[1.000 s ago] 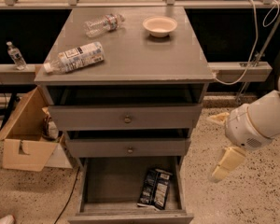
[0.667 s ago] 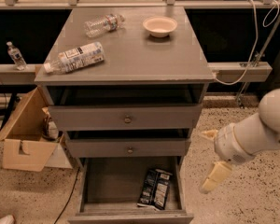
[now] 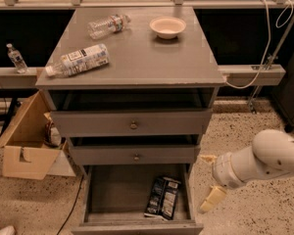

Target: Pick blue chip bag from bottom drawer and place on counter

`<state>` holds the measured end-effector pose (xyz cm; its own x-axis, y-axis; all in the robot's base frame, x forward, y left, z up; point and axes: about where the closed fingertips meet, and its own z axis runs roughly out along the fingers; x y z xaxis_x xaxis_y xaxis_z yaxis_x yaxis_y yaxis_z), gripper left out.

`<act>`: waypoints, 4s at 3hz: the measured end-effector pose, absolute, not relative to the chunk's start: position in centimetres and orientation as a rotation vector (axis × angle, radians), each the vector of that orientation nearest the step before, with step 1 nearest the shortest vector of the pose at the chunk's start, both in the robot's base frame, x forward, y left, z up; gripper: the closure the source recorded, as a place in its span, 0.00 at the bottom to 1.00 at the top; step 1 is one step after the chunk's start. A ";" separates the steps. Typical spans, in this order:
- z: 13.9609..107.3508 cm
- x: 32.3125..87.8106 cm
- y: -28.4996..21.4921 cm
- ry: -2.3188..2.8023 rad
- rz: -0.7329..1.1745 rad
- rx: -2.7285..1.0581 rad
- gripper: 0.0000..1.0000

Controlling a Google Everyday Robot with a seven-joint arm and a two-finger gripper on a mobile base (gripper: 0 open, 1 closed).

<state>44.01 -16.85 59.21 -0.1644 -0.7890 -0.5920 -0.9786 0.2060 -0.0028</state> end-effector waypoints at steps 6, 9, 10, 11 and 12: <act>33.7 51.8 -16.6 1.911 0.458 -1.859 0.00; 29.1 53.5 -16.4 1.811 0.435 -1.979 0.00; 26.0 54.6 -16.0 1.749 0.410 -2.057 0.00; 23.2 55.6 -15.9 1.712 0.377 -2.106 0.00; 19.8 56.4 -15.4 1.723 0.323 -2.155 0.00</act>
Offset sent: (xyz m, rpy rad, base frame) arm 0.0048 0.0090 -0.0439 0.0224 0.0230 0.0086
